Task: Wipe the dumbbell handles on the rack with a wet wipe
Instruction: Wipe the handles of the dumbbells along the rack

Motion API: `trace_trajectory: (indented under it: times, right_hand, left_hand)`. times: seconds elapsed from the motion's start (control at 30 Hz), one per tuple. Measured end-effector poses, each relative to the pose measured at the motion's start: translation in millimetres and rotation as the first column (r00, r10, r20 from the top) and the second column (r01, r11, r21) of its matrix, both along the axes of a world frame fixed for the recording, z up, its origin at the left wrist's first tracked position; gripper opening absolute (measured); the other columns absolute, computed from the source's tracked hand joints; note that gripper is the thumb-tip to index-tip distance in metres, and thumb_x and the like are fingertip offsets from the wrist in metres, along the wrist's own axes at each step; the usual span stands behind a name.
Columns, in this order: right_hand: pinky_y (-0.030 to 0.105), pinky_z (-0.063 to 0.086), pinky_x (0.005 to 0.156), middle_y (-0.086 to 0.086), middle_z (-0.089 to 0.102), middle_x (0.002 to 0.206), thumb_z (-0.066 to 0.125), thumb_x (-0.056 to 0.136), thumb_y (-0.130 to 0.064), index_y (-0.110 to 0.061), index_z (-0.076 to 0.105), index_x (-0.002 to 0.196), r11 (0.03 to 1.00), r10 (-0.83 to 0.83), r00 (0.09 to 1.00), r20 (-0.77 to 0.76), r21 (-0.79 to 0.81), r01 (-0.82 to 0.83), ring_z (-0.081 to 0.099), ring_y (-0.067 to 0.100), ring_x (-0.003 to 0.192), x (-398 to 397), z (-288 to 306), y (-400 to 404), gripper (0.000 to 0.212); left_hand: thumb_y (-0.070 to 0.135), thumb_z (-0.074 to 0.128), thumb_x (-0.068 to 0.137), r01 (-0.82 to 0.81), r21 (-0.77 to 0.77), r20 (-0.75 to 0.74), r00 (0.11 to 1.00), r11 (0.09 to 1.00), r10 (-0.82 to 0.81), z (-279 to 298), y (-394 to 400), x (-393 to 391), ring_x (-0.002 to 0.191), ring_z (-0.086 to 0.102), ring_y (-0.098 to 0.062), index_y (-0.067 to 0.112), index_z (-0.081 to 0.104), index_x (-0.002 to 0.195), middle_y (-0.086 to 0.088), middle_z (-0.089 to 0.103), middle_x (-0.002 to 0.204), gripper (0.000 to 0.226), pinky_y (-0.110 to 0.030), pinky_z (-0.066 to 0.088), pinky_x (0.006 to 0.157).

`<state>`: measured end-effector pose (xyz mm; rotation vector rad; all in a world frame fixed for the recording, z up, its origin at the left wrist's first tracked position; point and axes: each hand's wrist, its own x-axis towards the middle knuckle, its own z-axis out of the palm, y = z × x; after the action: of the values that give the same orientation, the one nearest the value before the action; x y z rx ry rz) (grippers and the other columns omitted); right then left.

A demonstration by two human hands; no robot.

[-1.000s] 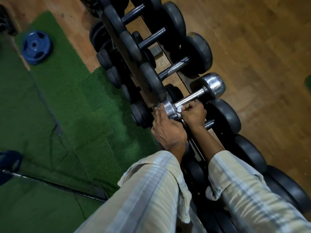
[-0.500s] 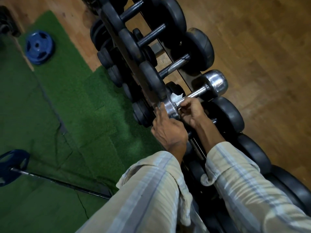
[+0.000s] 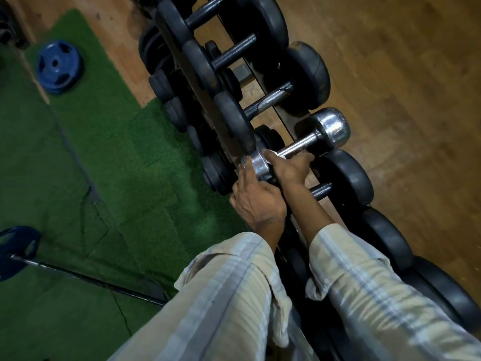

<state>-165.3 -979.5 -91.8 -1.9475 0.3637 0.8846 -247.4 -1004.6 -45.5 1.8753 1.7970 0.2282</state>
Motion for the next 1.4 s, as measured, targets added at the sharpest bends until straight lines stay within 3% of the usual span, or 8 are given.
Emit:
trace_trajectory:
  times: [0.13, 0.27, 0.43, 0.53, 0.87, 1.0, 1.2, 1.4]
  right_hand:
    - [0.030, 0.046, 0.074, 0.005, 0.055, 0.109, 0.093, 0.066, -0.044, -0.015, 0.042, 0.108, 0.979, 0.200, 0.886, 0.419, -0.112, -0.168, 0.053, 0.017, 0.095, -4, 7, -17, 0.071]
    - [0.031, 0.049, 0.068, -0.003, 0.065, 0.100, 0.070, 0.090, -0.016, -0.020, 0.068, 0.099, 0.740, 0.586, 0.462, 0.666, -0.206, -0.640, 0.056, 0.014, 0.088, 6, 5, -24, 0.009]
    - [0.030, 0.039, 0.067, -0.005, 0.070, 0.096, 0.062, 0.085, -0.011, -0.019, 0.073, 0.097, 0.298, 0.850, -0.061, 0.523, -0.573, -0.763, 0.051, 0.019, 0.094, 27, 15, -25, 0.018]
    - [0.035, 0.042, 0.083, -0.002, 0.070, 0.091, 0.070, 0.081, -0.020, -0.021, 0.071, 0.088, 0.143, 0.914, -0.228, 0.336, -0.792, -0.594, 0.053, 0.024, 0.103, 43, 32, -22, 0.007]
    - [0.038, 0.044, 0.090, 0.007, 0.063, 0.085, 0.062, 0.085, -0.014, -0.017, 0.064, 0.084, -0.051, 0.957, -0.284, 0.054, -0.934, -0.352, 0.056, 0.024, 0.088, 65, 36, -28, 0.004]
    - [0.043, 0.048, 0.094, 0.026, 0.059, 0.120, 0.070, 0.085, -0.014, 0.001, 0.068, 0.105, 0.158, 0.982, -0.035, 0.188, -0.899, -0.408, 0.051, 0.038, 0.109, 45, 27, -33, 0.025]
    - [0.037, 0.044, 0.113, 0.017, 0.031, 0.159, 0.064, 0.082, 0.012, 0.007, 0.040, 0.148, 0.725, 0.689, 0.498, 0.527, -0.516, -0.457, 0.039, 0.034, 0.138, 18, 24, -39, 0.070]
    - [0.027, 0.049, 0.104, 0.012, 0.040, 0.145, 0.055, 0.085, 0.009, 0.004, 0.049, 0.139, 0.926, 0.377, 0.665, 0.645, -0.267, -0.266, 0.054, 0.022, 0.121, 10, 33, -31, 0.055]
  left_hand:
    - [0.020, 0.042, 0.081, -0.010, 0.007, 0.020, 1.000, 1.000, 0.010, -2, 2, -1, 0.126, 0.055, -0.027, 0.033, 0.044, 0.152, 0.006, 0.050, 0.154, 0.072, -0.051, 0.044, 0.103]
    - [0.020, 0.042, 0.080, -0.014, 0.016, 0.038, 0.999, 1.000, 0.013, -2, -1, -1, 0.127, 0.055, -0.026, 0.032, 0.045, 0.151, 0.005, 0.050, 0.154, 0.073, -0.051, 0.043, 0.103]
    - [0.019, 0.041, 0.079, -0.023, 0.015, 0.047, 0.999, 1.000, 0.023, -4, 0, -1, 0.126, 0.055, -0.025, 0.033, 0.045, 0.151, 0.005, 0.050, 0.154, 0.074, -0.050, 0.043, 0.103]
    - [0.018, 0.042, 0.078, -0.022, 0.012, 0.054, 0.998, 1.000, 0.022, -3, -3, -2, 0.125, 0.056, -0.026, 0.032, 0.046, 0.151, 0.005, 0.051, 0.153, 0.074, -0.051, 0.044, 0.103]
    - [0.020, 0.040, 0.077, -0.014, 0.004, 0.055, 0.998, 1.000, 0.014, -1, -1, 0, 0.124, 0.056, -0.026, 0.032, 0.044, 0.152, 0.005, 0.051, 0.153, 0.075, -0.050, 0.044, 0.102]
    - [0.019, 0.043, 0.077, -0.019, 0.004, 0.051, 0.999, 1.000, 0.018, -2, -1, -2, 0.124, 0.057, -0.028, 0.031, 0.045, 0.151, 0.004, 0.052, 0.152, 0.075, -0.050, 0.045, 0.101]
    - [0.019, 0.041, 0.078, -0.028, -0.003, 0.072, 0.997, 1.000, 0.028, 1, 0, 0, 0.128, 0.055, -0.027, 0.030, 0.046, 0.151, 0.002, 0.051, 0.153, 0.074, -0.049, 0.044, 0.103]
    - [0.017, 0.041, 0.078, -0.038, -0.004, 0.085, 0.996, 0.999, 0.038, 1, -1, 0, 0.127, 0.057, -0.028, 0.029, 0.047, 0.151, 0.000, 0.052, 0.152, 0.074, -0.046, 0.043, 0.102]
